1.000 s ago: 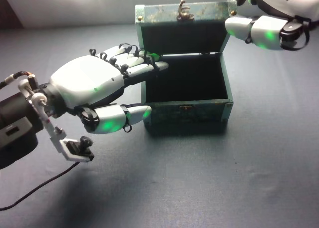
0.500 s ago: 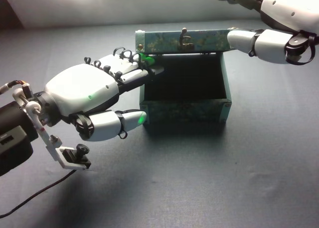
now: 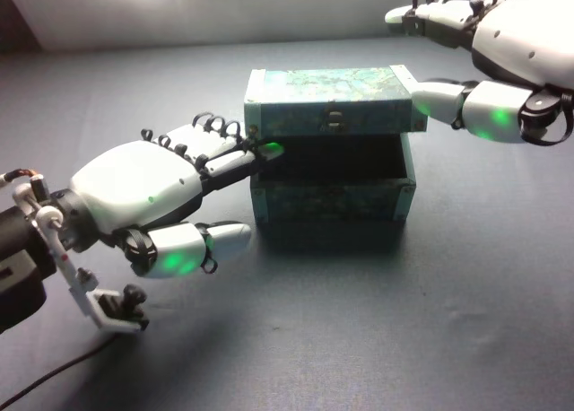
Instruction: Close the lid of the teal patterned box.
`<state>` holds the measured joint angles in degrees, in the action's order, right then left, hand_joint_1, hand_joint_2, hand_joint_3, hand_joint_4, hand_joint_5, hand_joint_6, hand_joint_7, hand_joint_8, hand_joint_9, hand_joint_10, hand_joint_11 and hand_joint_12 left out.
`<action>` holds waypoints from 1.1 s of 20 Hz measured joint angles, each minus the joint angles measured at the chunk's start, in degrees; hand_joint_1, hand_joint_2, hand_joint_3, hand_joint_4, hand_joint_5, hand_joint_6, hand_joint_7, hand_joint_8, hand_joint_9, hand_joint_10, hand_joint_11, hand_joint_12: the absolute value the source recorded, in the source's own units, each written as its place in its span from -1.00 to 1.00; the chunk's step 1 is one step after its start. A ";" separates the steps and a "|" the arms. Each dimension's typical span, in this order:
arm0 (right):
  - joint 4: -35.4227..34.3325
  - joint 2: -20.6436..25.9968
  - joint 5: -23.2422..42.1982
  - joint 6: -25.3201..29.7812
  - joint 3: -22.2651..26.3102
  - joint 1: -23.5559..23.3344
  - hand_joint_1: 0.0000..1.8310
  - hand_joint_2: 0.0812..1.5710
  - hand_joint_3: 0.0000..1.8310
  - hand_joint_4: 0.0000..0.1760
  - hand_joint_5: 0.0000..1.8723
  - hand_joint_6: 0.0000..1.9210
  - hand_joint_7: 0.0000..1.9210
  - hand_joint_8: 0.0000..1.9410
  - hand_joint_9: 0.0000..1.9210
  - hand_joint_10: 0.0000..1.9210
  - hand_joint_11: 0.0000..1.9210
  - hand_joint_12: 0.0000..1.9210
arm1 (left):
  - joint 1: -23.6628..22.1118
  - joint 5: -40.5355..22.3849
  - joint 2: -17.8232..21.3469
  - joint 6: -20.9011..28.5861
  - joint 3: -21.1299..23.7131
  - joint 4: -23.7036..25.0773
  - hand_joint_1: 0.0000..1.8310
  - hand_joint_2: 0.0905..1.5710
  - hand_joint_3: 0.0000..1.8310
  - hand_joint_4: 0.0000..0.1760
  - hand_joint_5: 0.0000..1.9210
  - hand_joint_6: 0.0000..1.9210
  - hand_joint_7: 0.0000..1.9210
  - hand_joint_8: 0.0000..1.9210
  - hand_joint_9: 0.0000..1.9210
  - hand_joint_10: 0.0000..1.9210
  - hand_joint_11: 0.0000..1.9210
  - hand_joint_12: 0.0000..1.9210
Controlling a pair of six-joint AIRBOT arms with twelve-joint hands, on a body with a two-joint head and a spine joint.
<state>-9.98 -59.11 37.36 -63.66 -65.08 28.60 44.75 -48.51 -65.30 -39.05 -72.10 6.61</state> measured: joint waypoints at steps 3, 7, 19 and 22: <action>0.00 0.22 0.11 0.76 0.22 0.98 -0.96 0.91 -1.00 -1.00 -0.85 -0.67 -0.60 -0.17 -0.58 0.57 -0.60 1.00 | 0.85 -0.11 0.83 0.17 0.90 0.90 -0.75 0.90 -1.00 -0.73 -0.85 -0.97 -0.87 -0.99 -0.87 -0.95 -1.00 -0.03; 0.17 1.07 0.94 2.36 0.85 3.10 -1.00 0.82 -1.00 -1.00 -0.87 -0.52 -0.61 -0.15 -0.61 0.42 -0.66 1.00 | 2.43 -0.15 2.58 0.17 2.14 1.22 -0.89 0.91 -1.00 -0.62 -0.87 -0.99 -0.91 -1.00 -0.91 -0.97 -1.00 -0.22; 0.31 9.14 10.23 3.54 7.93 10.34 -1.00 0.93 -0.99 -1.00 -0.98 -0.40 -0.65 -0.60 -0.86 0.11 -1.00 0.86 | 9.20 -7.96 9.42 -3.85 7.39 -6.03 -0.79 0.88 -1.00 -0.75 -0.76 -0.71 -0.59 -0.98 -0.75 -0.57 -0.98 0.38; 0.11 12.00 15.08 3.56 10.75 14.14 -0.97 0.98 -0.99 -1.00 -1.00 -0.55 -0.89 -0.78 -1.00 -0.45 -1.00 0.54 | 10.73 -13.38 10.27 -5.97 9.07 -9.01 -0.83 0.88 -1.00 0.17 -0.98 -0.99 -0.98 -1.00 -0.99 -0.97 -1.00 -0.66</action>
<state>-9.87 -47.11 52.45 -60.10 -54.33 42.74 55.48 -61.89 -55.02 -45.01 -63.02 -2.39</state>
